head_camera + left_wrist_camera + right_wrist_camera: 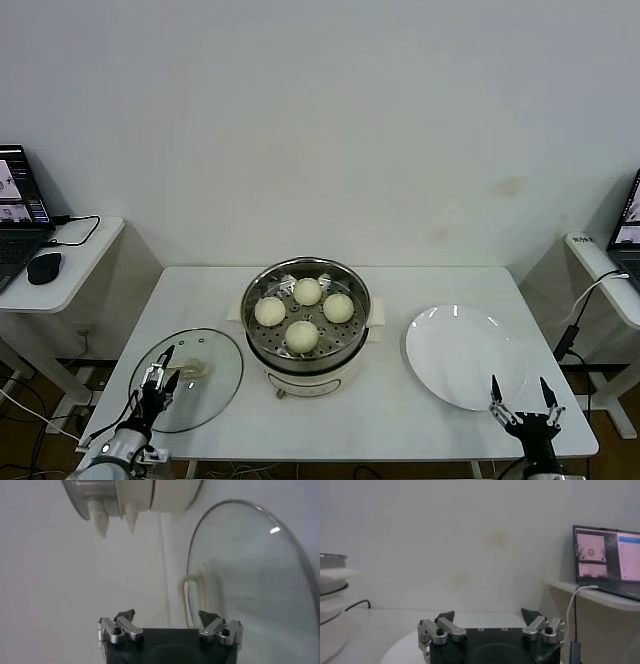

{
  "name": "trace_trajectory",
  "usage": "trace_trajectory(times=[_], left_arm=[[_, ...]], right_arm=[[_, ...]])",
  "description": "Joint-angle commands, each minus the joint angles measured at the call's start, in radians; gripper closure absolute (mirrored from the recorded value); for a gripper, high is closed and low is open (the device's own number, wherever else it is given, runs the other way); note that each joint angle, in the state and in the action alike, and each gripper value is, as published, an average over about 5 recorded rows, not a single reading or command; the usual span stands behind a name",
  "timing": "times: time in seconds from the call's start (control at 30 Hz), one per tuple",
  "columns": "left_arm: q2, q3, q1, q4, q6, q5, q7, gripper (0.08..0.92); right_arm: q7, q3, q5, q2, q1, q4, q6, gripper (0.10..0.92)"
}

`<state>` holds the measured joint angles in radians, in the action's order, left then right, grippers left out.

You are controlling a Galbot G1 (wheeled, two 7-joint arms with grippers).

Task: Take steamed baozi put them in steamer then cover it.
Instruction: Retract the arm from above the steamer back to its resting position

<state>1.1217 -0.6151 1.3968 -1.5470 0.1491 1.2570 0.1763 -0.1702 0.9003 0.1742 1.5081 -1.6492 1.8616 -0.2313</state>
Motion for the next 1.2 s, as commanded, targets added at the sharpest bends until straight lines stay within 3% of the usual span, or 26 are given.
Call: trace_trajectory(times=[0.03,0.53,1.0,1.2], left_arm=[[-0.006,0.033,-0.149,0.140,0.002,0.013,-0.001,0.177],[0.024,0.039,-0.193,0.211,0.031,-0.026,0.022,0.202],[0.028,0.040,-0.194,0.220,0.045,-0.027,0.017,0.597],[0.039,0.036,-0.192,0.237,0.059,-0.039,0.062,0.769]], right_arm=[[0.001,0.007,-0.010,0.011,-0.012,0.001,-0.004,0.203],[-0.002,-0.011,-0.027,0.019,-0.016,-0.006,-0.009,0.202],[-0.004,-0.031,-0.041,0.019,-0.018,-0.013,-0.012,0.203],[-0.004,-0.034,-0.046,0.021,-0.022,-0.014,-0.014,0.203]])
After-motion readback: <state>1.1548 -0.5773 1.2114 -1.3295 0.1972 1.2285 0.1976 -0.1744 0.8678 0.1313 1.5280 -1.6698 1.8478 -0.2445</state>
